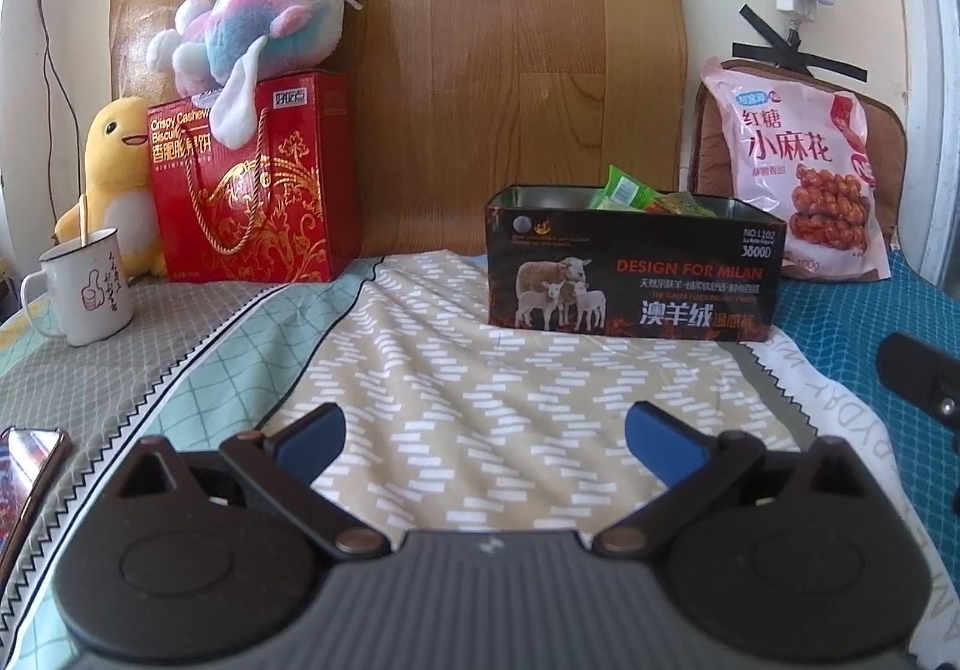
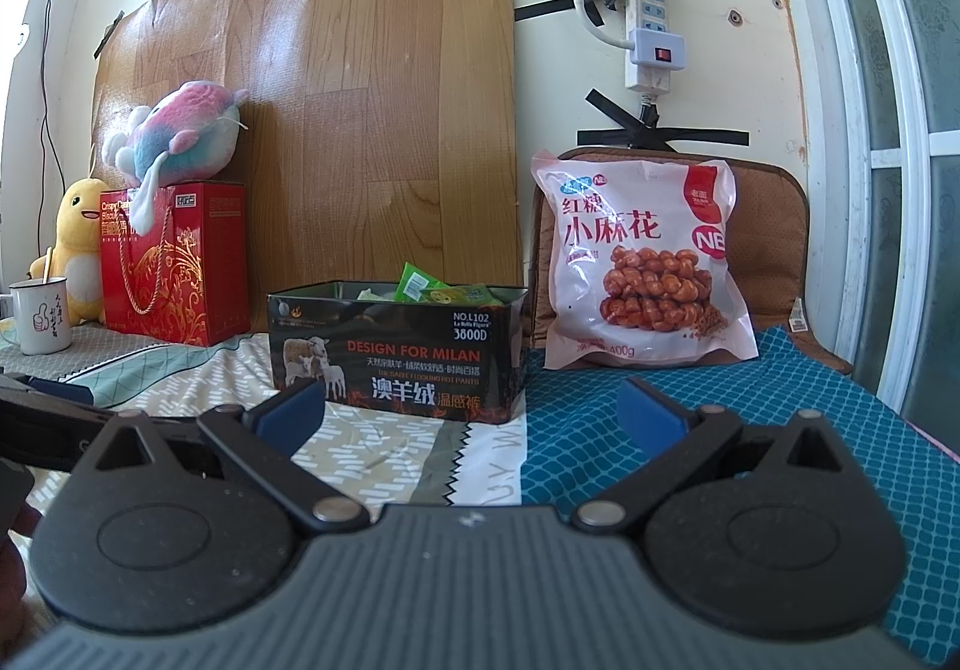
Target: Organize snacks
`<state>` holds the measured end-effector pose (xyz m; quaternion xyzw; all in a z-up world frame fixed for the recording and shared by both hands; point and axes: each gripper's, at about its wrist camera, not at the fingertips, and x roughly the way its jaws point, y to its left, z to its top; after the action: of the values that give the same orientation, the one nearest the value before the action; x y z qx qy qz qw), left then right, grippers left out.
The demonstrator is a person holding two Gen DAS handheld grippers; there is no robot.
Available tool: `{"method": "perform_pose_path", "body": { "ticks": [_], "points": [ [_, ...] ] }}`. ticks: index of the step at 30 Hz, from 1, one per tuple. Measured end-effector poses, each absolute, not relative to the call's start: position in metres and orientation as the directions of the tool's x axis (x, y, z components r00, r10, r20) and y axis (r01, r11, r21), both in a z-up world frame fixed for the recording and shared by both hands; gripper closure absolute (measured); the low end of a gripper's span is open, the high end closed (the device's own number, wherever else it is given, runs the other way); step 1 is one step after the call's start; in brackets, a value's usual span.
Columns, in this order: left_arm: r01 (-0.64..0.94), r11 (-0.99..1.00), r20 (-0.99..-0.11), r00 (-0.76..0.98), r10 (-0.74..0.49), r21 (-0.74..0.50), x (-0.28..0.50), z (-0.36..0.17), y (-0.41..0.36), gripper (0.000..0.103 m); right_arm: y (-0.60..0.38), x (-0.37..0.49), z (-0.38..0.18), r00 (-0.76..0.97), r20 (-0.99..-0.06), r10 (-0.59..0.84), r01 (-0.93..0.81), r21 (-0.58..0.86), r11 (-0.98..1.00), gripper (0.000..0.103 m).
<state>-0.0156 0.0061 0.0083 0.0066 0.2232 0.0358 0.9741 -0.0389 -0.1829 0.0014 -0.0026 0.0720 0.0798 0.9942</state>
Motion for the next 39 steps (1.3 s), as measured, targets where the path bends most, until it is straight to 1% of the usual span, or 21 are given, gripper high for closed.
{"method": "perform_pose_path", "body": {
  "ticks": [7, 21, 33, 39],
  "points": [
    [-0.061, 0.997, -0.422, 0.904, 0.073, 0.043, -0.0173, 0.0086, 0.0039, 0.000, -0.1828, -0.0388, 0.0013, 0.977, -0.144, 0.159, -0.160, 0.006, 0.987, 0.000],
    [-0.081, 0.996, -0.484, 0.870, 0.095, 0.048, -0.0096, 0.0044, 0.0073, 0.000, -0.1816, -0.0388, 0.0011, 0.976, -0.147, 0.160, -0.161, 0.004, 0.987, 0.000],
    [-0.073, 0.996, -0.499, 0.861, 0.093, 0.059, -0.0079, 0.0033, 0.0063, 0.000, -0.1824, -0.0367, 0.0010, 0.974, -0.151, 0.168, -0.170, 0.001, 0.986, 0.000],
    [-0.056, 0.995, -0.490, 0.867, 0.089, 0.082, -0.0093, 0.0034, 0.0019, 0.000, -0.1822, -0.0367, 0.0009, 0.974, -0.151, 0.169, -0.171, 0.000, 0.985, 0.000]
  ]
}}
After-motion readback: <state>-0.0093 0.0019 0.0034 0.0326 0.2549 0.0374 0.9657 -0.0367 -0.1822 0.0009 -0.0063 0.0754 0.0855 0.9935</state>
